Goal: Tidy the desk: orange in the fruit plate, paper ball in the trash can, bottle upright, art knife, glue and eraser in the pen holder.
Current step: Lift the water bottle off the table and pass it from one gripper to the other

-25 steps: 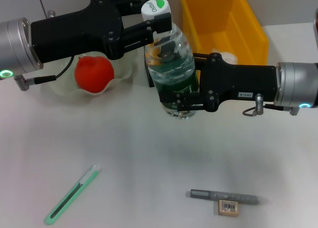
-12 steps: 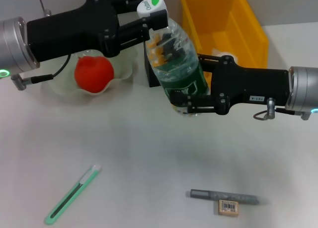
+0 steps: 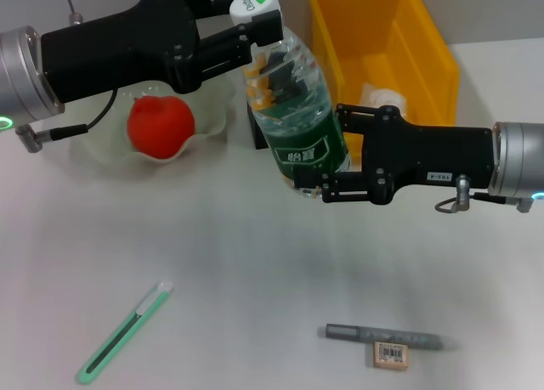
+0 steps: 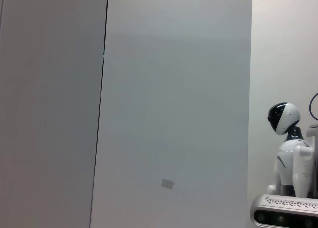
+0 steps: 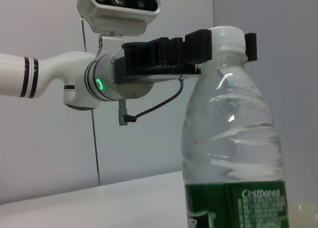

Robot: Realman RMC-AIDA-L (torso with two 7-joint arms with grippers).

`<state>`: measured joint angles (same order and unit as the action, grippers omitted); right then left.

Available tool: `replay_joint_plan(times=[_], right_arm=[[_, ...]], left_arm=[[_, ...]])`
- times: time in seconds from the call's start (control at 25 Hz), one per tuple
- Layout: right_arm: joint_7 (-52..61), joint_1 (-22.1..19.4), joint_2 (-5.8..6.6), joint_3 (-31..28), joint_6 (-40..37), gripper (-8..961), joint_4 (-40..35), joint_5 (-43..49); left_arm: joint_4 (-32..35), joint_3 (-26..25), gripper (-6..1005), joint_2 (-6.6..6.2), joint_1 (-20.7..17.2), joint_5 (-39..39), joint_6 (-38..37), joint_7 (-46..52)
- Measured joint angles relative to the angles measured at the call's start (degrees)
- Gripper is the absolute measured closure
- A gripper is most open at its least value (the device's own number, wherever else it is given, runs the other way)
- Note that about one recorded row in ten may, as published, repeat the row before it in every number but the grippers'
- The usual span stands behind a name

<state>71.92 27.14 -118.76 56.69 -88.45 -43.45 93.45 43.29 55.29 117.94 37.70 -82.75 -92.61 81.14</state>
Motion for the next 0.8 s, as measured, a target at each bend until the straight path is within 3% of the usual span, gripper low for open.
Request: replay_joint_plan(times=[0.8], right_arm=[[1.5, -0.5, 0.13, -0.1, 0.1, 197, -1.1, 1.8]], left_arm=[[0.1, -1.1, 568, 0.00, 0.0, 0.1, 0.2, 0.0]])
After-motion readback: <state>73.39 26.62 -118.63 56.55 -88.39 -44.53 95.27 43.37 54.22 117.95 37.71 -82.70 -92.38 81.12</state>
